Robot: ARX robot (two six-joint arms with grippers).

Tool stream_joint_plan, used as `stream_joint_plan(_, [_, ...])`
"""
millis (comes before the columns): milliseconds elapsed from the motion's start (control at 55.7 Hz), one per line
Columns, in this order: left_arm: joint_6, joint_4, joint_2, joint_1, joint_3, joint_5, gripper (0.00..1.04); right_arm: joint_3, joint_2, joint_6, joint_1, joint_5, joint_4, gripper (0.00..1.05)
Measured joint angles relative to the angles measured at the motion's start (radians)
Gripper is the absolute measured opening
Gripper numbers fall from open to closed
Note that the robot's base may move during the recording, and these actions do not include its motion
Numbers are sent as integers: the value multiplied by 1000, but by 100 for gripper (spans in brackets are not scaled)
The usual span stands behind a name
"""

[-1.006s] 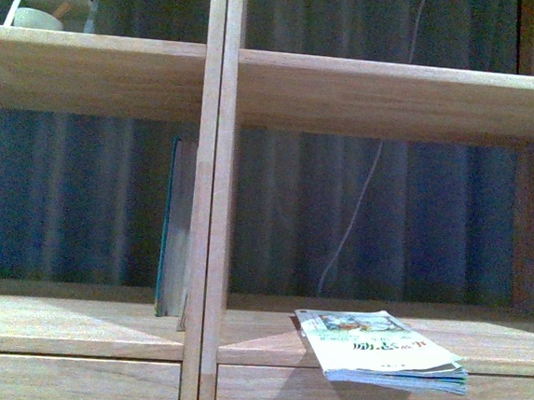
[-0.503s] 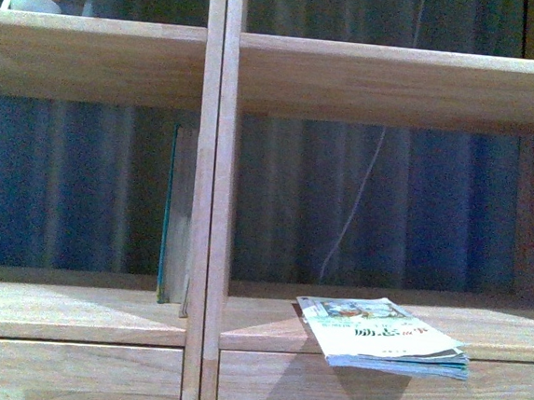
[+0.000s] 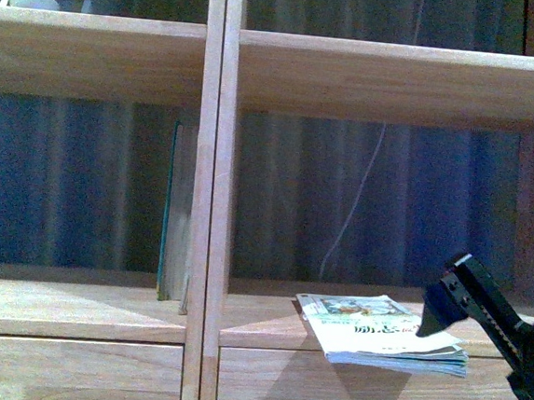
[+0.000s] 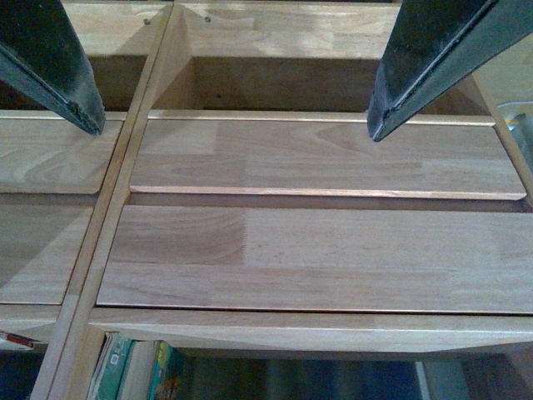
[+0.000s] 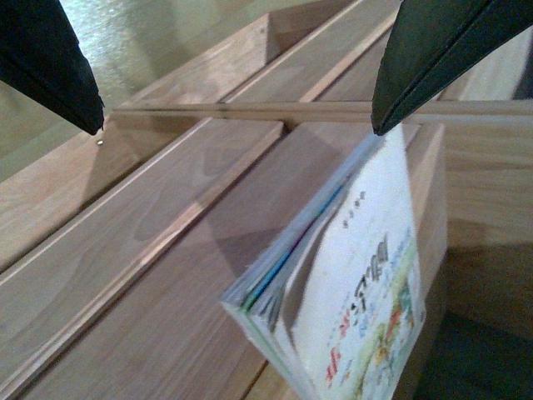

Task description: Organize books on shelf

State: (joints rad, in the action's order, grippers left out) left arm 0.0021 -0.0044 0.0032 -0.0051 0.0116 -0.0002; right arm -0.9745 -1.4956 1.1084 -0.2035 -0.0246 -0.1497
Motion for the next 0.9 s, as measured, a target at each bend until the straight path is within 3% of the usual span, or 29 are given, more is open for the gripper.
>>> stream_joint_plan(341, [0, 0, 0, 0, 0, 0, 97, -132, -163, 152, -31, 18, -17, 98])
stream_joint_plan(898, [0, 0, 0, 0, 0, 0, 97, -312, -328, 185, -41, -1, -7, 98])
